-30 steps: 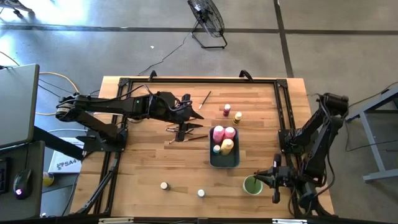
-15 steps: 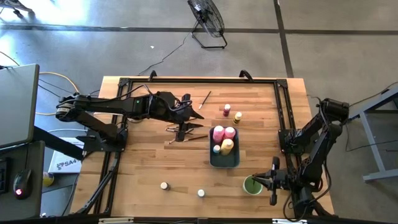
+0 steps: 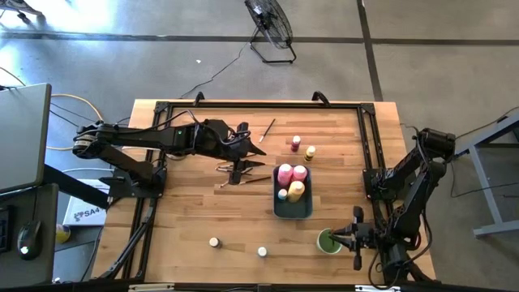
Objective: Pick & Place Paint Supplies
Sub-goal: Put the black and gold paint brush into the green cup, then put the black and silver paint brush into the green cup
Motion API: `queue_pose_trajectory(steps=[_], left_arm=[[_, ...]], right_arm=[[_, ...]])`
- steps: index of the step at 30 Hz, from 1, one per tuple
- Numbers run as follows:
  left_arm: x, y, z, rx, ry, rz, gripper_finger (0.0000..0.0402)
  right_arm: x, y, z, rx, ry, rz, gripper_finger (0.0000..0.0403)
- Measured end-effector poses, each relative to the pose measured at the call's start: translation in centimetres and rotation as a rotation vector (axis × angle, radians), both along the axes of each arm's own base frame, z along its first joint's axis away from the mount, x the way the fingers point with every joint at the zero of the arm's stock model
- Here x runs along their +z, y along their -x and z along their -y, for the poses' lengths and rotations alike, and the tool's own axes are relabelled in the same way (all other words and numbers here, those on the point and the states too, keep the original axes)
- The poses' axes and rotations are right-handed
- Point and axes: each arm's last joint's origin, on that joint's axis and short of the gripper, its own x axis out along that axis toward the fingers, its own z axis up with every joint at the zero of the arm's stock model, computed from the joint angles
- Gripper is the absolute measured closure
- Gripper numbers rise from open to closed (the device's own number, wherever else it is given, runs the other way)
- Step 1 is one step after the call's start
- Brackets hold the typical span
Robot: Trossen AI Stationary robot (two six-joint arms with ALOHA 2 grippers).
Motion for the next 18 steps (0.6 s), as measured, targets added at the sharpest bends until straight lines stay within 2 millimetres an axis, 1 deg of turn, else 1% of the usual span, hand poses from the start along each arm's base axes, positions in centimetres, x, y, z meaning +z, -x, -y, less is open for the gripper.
queue_pose_trajectory(steps=[5,15,18], left_arm=[[0.00,0.00,0.00,0.000,0.000,0.000,0.0263],[-0.02,-0.01,0.00,0.000,0.000,-0.001,0.0263],[0.00,0.00,0.00,0.000,0.000,0.000,0.0263]], right_arm=[[0.08,-0.01,0.10,-0.026,0.020,0.031,0.0343],[-0.02,0.03,0.19,-0.021,0.038,0.020,0.0275],[-0.07,0.06,0.24,-0.019,0.047,0.014,0.0262]])
